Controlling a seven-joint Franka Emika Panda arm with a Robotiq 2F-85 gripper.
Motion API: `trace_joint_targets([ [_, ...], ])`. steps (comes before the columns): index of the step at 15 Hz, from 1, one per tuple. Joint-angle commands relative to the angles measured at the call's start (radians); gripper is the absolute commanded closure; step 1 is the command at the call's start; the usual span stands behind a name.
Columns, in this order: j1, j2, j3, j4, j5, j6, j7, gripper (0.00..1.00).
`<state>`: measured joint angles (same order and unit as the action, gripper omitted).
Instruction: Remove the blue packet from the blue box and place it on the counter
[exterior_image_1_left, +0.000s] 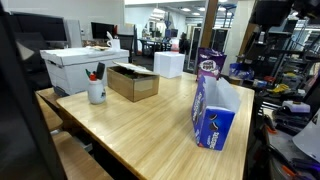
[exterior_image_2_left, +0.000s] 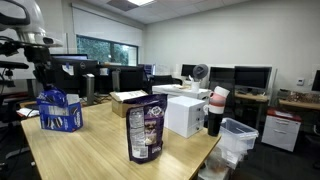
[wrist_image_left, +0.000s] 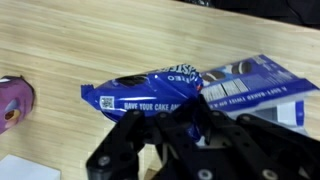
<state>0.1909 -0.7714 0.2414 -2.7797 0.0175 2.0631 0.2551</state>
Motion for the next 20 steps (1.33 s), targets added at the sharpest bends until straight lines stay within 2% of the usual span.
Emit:
trace_joint_targets([
  [1,0.008,0.006,-0.056,-0.017,-0.024,-0.016,-0.149,0.95],
  [3,0.013,0.018,-0.079,-0.019,-0.023,0.013,-0.214,0.95],
  [11,0.025,0.159,-0.14,-0.011,0.023,0.116,-0.317,0.96],
  [17,0.007,0.28,-0.135,-0.01,0.02,0.213,-0.279,0.95],
  [18,0.012,0.294,-0.139,-0.009,0.029,0.222,-0.286,0.94],
  [19,0.013,0.306,-0.14,-0.009,0.038,0.226,-0.287,0.68],
  [20,0.014,0.315,-0.14,-0.008,0.045,0.228,-0.288,0.68],
])
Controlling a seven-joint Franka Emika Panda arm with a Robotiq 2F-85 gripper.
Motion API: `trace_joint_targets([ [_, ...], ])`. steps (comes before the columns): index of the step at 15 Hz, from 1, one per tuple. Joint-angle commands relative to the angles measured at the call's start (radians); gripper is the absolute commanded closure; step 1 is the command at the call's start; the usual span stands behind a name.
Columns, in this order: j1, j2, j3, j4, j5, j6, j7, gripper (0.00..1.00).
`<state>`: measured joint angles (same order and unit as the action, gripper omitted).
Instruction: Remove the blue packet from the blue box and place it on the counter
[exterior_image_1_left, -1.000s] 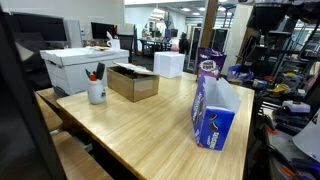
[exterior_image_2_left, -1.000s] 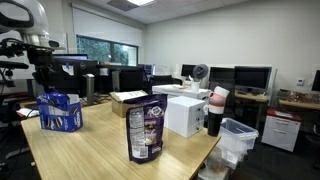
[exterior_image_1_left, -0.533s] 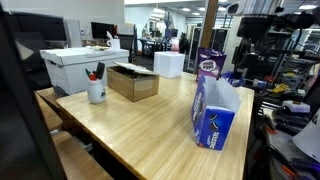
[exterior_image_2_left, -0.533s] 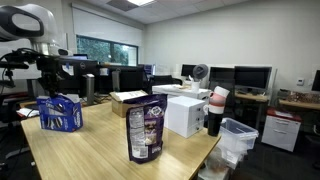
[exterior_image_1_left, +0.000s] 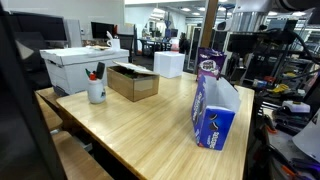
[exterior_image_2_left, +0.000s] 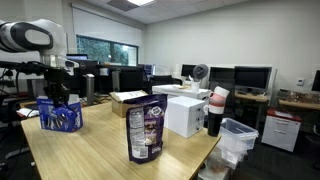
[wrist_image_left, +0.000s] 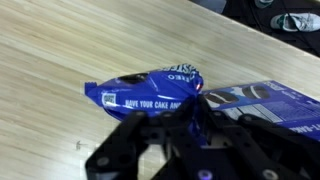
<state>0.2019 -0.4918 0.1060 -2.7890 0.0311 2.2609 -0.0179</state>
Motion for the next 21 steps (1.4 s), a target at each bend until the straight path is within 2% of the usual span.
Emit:
trace_joint_targets([
  [1,0.004,0.042,-0.005,0.002,0.037,0.032,-0.015,0.64],
  [3,0.008,0.053,0.0,0.004,0.057,0.028,-0.003,0.48],
  [4,0.029,0.043,0.012,0.007,0.094,0.011,0.009,0.23],
  [5,0.042,0.037,0.016,0.008,0.117,0.008,0.008,0.23],
  [8,0.104,0.018,0.041,0.015,0.197,0.0,0.008,0.04],
  [11,0.138,-0.017,0.069,-0.018,0.224,0.009,0.018,0.0],
  [12,0.138,-0.005,0.079,0.004,0.216,-0.007,0.028,0.0],
  [13,0.117,-0.047,0.097,0.019,0.16,-0.063,0.058,0.0],
  [16,0.099,-0.076,0.104,0.076,0.113,-0.163,0.076,0.0],
  [21,0.066,-0.135,0.13,0.283,0.019,-0.388,0.104,0.0],
])
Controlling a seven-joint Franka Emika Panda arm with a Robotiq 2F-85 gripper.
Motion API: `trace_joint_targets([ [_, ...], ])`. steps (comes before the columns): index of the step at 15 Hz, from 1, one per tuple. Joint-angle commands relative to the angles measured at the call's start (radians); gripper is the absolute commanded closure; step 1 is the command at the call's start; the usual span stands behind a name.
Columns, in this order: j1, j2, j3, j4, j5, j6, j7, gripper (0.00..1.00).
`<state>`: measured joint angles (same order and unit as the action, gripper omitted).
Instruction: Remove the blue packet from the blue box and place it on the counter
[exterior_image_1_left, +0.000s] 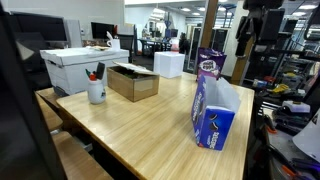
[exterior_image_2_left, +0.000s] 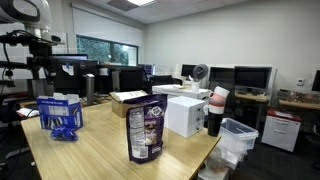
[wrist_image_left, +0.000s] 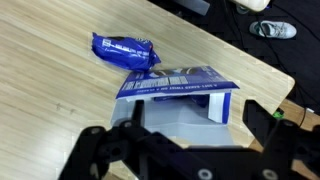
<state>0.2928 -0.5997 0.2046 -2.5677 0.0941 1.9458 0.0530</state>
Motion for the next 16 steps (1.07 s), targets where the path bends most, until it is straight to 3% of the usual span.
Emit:
trace_joint_targets([
  [1,-0.028,-0.033,0.036,0.08,-0.052,-0.085,0.035,0.0],
  [6,-0.032,-0.072,0.101,0.22,-0.111,-0.169,0.086,0.0],
  [8,-0.039,-0.033,0.068,-0.012,-0.062,-0.02,0.09,0.0],
  [11,-0.054,0.031,0.034,-0.126,-0.052,0.084,0.087,0.0],
  [14,-0.053,0.016,0.018,-0.121,-0.048,0.096,0.088,0.0],
  [16,-0.017,-0.017,0.005,-0.113,-0.017,0.129,0.029,0.0],
])
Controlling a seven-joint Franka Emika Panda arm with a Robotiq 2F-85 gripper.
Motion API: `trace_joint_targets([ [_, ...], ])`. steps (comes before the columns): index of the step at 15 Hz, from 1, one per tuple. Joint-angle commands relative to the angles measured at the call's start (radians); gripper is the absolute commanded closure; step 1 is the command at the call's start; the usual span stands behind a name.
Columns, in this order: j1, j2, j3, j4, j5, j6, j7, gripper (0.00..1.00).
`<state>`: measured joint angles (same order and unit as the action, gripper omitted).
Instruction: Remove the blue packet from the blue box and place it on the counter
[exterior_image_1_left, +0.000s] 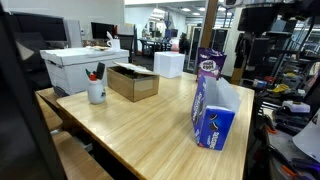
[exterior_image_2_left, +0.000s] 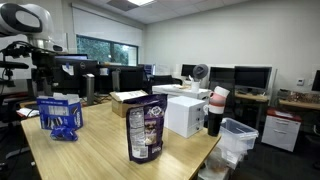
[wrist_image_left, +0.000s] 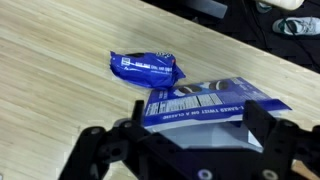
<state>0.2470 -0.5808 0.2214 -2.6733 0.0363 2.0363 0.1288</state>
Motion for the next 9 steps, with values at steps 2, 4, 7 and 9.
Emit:
trace_joint_targets([
  [2,0.05,-0.052,-0.01,-0.018,0.052,0.082,-0.068,0.0],
  [4,0.07,-0.064,-0.011,-0.026,0.063,0.117,-0.082,0.0],
  [7,0.06,-0.039,0.005,0.001,0.057,0.085,-0.041,0.0],
  [9,0.06,-0.039,0.004,0.0,0.058,0.085,-0.041,0.0],
])
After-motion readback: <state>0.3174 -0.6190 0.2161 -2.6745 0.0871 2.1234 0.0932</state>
